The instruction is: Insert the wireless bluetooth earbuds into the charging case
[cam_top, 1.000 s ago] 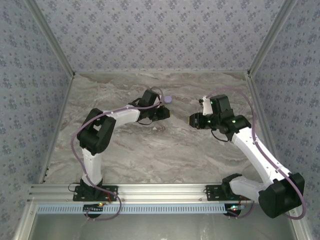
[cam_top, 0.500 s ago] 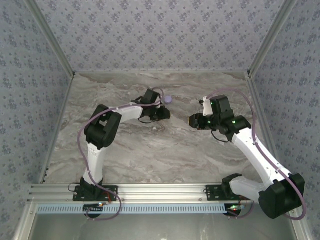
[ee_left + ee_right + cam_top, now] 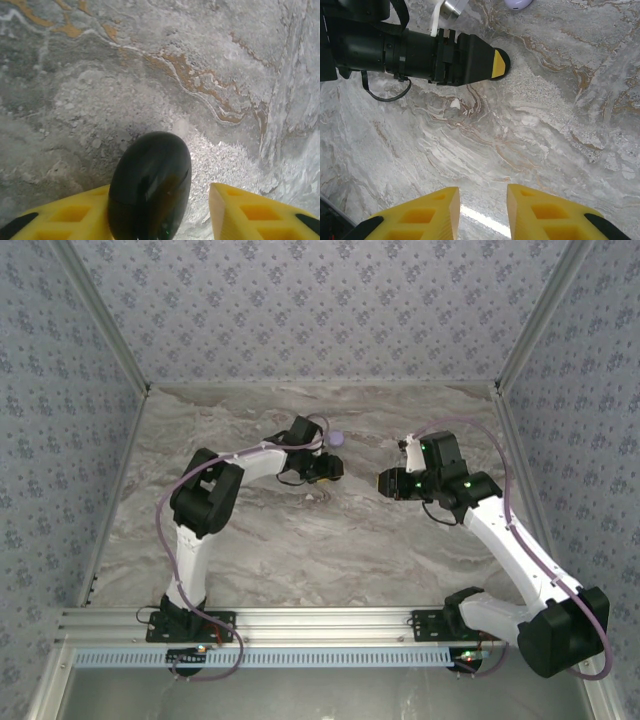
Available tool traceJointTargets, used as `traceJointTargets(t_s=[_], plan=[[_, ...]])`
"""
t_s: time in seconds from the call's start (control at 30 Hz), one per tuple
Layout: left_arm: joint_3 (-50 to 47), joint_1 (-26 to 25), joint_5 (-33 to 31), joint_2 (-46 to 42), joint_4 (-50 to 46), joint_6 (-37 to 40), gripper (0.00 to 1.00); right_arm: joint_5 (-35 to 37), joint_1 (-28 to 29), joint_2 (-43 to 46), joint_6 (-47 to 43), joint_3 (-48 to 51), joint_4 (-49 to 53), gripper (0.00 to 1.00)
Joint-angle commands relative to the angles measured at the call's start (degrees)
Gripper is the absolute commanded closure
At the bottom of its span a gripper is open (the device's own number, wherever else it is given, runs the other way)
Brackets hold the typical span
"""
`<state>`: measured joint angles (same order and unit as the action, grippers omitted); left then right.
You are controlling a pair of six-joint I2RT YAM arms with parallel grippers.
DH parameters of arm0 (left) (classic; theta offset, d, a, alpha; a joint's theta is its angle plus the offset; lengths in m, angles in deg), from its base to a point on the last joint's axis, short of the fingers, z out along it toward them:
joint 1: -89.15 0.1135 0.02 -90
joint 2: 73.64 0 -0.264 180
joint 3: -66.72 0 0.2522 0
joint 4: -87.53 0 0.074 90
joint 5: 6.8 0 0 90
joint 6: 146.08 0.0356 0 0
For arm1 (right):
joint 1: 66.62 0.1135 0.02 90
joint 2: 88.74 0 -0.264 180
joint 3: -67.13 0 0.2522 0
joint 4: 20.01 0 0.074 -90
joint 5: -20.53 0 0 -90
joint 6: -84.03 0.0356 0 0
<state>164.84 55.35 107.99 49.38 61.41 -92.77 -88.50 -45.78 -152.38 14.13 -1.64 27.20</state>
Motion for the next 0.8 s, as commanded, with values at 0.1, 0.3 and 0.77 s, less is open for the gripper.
traceJointTargets(t_s=[0.1, 0.3, 0.77], plan=[[-1.3, 0.0, -5.0, -7.3, -5.5, 4.9, 0.41, 2.2, -0.8, 0.8, -0.6, 0.7, 3.0, 0.66], [-7.5, -0.1, -10.5, -17.0, -5.9, 7.2, 0.41, 8.1, -1.1, 0.8, -1.9, 1.0, 4.9, 0.65], [-26.3, 1.2, -28.5, -42.7, -11.4, 7.7, 0.41, 29.2, -3.1, 3.0, 0.2, 4.2, 6.2, 0.63]])
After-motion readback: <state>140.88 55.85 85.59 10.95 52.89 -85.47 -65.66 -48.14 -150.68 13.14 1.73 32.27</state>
